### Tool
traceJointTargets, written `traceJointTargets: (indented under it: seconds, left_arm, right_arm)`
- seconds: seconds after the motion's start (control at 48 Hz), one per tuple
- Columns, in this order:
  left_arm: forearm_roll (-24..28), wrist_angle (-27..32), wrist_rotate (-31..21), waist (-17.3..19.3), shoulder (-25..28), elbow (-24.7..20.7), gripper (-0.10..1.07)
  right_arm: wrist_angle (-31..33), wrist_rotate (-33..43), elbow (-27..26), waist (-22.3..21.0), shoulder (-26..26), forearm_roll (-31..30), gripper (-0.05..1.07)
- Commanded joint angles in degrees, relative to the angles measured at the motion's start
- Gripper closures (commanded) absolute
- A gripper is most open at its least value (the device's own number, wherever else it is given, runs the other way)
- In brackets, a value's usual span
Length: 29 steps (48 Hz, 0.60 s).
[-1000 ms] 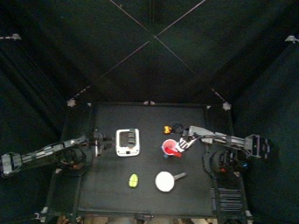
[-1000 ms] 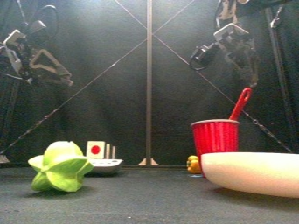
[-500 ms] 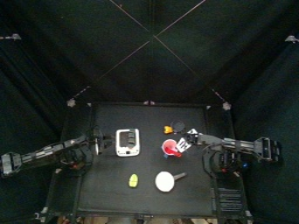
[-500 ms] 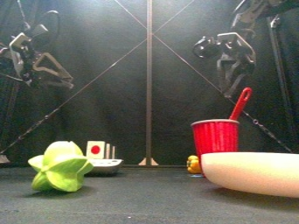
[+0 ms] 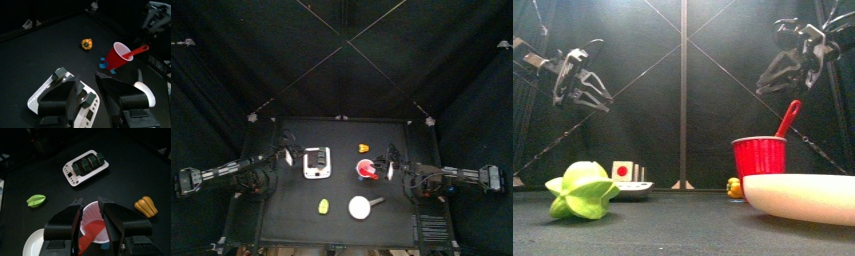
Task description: Grab green sushi piece from stove
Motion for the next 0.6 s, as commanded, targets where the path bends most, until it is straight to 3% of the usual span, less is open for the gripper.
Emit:
traceJointTargets:
  seconds: [0.0, 0.146, 0.375, 0.521, 0.583]
  left_arm:
    - [0.09, -1.76, -1.76, 0.09, 2.64, -3.60, 0.24]
    - [-0.88, -4.31, -3.96, 0.18, 6.42, -6.50, 0.24]
    - [-7.47, -13.36, -5.01, 0.09, 12.74, -13.71, 0.24]
    - [-8.35, -13.36, -4.75, -0.26, 14.77, -17.67, 0.24]
    - [-8.09, -12.57, -4.31, -2.02, 15.47, -18.98, 0.24]
  right_arm:
    - [-6.59, -0.09, 1.67, -0.97, 0.62, -1.85, 0.32]
    - [-12.39, -0.44, 3.43, -2.02, 0.97, -3.16, 0.32]
    - [-17.49, -0.62, 3.16, -2.99, 0.88, -4.22, 0.32]
    - [-17.58, -0.62, 3.96, -2.99, 0.88, -4.92, 0.32]
    - [-17.58, -0.53, 4.31, -2.99, 0.88, -5.01, 0.32]
